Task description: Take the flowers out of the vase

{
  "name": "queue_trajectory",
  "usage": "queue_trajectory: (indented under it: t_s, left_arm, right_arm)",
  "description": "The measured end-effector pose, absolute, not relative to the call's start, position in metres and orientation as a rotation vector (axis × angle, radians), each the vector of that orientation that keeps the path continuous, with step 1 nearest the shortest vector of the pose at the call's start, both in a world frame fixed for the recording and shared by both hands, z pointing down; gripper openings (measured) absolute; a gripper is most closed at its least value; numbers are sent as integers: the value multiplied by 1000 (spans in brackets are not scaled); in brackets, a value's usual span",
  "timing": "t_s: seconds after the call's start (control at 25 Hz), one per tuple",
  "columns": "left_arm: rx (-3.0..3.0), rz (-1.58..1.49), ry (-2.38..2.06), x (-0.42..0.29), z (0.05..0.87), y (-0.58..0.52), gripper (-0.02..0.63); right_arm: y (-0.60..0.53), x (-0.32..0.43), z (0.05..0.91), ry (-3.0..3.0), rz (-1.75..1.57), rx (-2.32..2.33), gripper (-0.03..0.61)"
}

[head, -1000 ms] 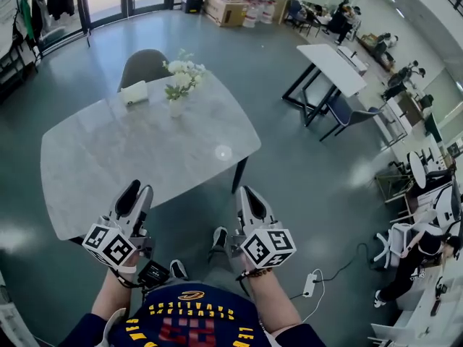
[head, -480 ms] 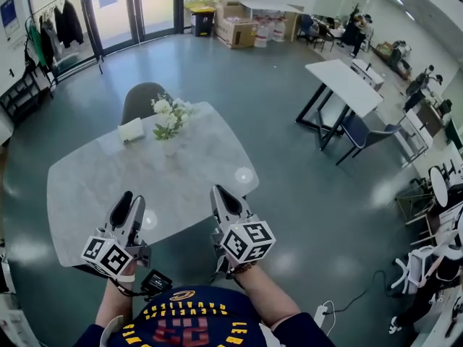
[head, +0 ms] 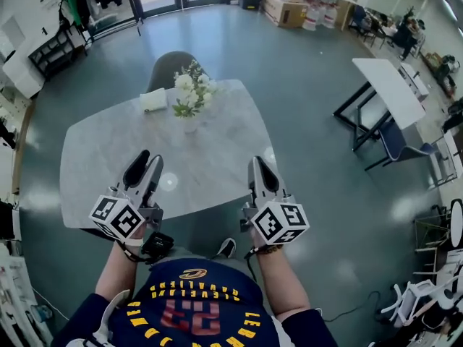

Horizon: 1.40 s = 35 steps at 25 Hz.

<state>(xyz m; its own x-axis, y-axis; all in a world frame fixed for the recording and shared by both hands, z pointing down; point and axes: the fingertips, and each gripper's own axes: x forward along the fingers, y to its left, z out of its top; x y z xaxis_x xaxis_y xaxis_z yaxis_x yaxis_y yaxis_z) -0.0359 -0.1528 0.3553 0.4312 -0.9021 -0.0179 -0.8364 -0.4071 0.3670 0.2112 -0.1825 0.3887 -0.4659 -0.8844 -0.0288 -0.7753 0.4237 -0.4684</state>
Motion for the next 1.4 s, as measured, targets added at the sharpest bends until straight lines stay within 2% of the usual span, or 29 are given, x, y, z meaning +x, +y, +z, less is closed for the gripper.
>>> queue_trajectory:
  t_s: [0.24,0.6,1.08,1.4]
  left_arm:
    - [2354,-236,-1542,-44,379,-172,187]
    - [2348,-147,-1550,-78,412,-254,187]
    - [2432,145,-1562,-79,468,-343,190]
    - [2464,360,-1537,-68,514,-393,254]
  right_arm:
    - [-202,219,410,2390,-650,-1467,9]
    - [-255,176,417,2423,-676,-1499,9]
    - [-314,154,453,2450,-770,-1546,9]
    - [-321,165,479,2421,-849,-1615,9]
